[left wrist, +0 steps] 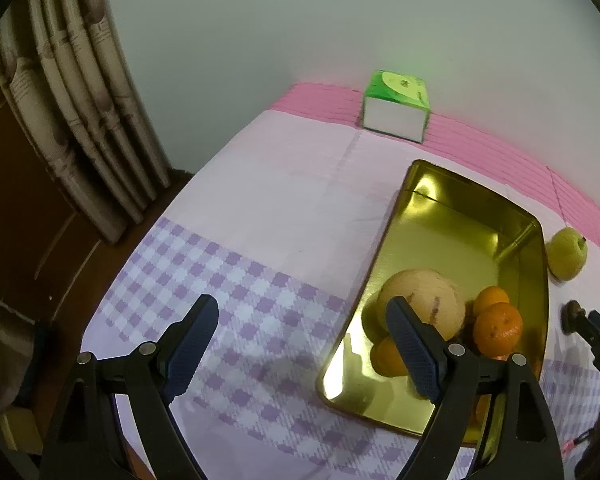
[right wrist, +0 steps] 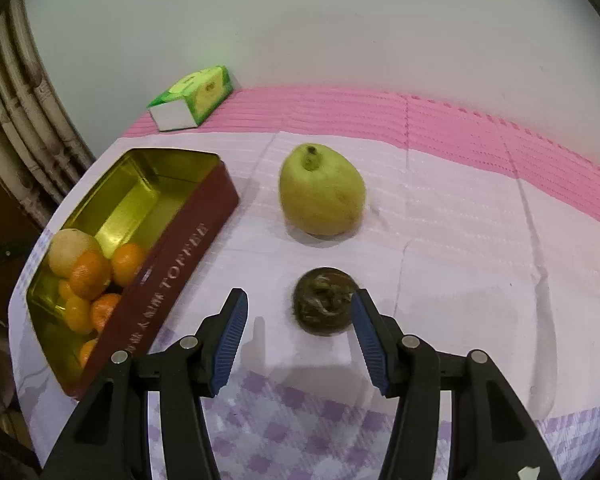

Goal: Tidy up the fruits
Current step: 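Release the tangerine and grasp the dark round fruit with the right tool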

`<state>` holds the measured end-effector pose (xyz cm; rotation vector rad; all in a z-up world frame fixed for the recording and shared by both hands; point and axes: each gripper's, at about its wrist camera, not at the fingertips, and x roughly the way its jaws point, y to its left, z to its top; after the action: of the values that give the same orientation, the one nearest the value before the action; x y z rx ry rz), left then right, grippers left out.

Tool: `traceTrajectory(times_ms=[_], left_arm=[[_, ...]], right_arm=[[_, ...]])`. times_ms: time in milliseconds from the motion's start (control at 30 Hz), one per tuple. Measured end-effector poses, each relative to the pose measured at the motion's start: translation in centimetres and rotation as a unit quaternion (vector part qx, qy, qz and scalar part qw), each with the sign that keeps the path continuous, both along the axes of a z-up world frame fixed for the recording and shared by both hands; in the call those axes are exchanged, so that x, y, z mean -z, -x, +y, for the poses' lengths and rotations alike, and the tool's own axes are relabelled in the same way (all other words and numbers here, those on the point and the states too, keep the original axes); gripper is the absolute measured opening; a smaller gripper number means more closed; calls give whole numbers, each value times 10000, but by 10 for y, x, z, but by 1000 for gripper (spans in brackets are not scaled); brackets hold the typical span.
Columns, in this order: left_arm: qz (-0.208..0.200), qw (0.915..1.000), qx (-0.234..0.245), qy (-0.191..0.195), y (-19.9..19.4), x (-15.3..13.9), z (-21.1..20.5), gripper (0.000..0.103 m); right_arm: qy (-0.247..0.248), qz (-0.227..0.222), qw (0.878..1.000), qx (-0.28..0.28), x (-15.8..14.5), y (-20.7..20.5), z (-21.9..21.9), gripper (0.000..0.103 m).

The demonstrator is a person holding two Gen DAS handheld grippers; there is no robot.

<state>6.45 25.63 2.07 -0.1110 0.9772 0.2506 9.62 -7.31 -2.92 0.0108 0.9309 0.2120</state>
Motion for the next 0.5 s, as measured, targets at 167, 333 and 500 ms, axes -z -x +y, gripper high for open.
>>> traceTrajectory(times_ms=[167,333,500], left_arm=[[9,10000,95,-7,-1,2,-3,86],[2,9999,121,-26,-1,3,-5,86],[-125,9994,320,-58,1,-1,-13,87]], right_arm=[[26,56,10000,8,10,-8,0,51],[118,62,9999,59,19,-12,-2,51],[127,62,9999,-11,26,-13,-4,50]])
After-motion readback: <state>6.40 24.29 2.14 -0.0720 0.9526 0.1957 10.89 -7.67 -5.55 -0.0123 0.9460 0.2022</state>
